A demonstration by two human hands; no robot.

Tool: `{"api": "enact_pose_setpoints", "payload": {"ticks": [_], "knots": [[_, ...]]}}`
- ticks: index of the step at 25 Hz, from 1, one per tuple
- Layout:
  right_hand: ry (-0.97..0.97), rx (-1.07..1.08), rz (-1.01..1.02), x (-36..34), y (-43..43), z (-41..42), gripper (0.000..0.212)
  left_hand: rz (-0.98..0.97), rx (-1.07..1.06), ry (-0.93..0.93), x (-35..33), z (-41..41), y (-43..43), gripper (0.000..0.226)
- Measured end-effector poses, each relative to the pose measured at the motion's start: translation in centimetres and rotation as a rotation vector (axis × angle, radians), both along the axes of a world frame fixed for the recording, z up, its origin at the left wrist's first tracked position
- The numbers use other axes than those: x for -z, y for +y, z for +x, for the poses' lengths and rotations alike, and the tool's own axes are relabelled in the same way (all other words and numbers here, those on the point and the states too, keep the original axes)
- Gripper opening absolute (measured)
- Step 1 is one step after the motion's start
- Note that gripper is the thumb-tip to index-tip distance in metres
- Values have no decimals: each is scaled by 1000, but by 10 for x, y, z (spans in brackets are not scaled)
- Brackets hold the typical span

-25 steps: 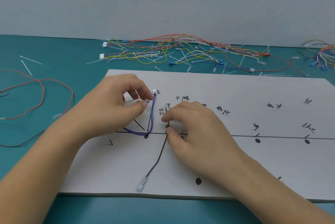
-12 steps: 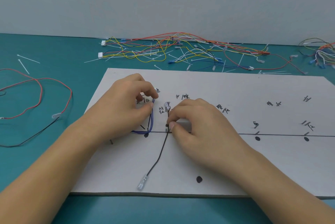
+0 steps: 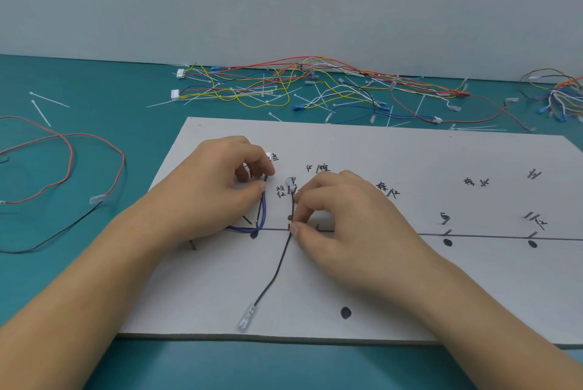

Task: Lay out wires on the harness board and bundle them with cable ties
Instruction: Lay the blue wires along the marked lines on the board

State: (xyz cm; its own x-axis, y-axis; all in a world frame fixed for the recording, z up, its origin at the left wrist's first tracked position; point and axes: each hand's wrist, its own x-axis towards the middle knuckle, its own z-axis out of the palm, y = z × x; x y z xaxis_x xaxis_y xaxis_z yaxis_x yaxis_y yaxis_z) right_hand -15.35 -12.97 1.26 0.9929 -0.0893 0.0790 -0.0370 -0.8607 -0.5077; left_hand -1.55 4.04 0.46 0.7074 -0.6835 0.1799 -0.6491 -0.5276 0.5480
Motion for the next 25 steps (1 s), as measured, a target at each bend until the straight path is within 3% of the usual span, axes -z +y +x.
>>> {"api": "enact_pose_setpoints", "payload": {"ticks": [25], "knots": [[4, 69, -52, 0, 11, -1, 22, -27, -2, 60, -1, 2, 2, 23]]}}
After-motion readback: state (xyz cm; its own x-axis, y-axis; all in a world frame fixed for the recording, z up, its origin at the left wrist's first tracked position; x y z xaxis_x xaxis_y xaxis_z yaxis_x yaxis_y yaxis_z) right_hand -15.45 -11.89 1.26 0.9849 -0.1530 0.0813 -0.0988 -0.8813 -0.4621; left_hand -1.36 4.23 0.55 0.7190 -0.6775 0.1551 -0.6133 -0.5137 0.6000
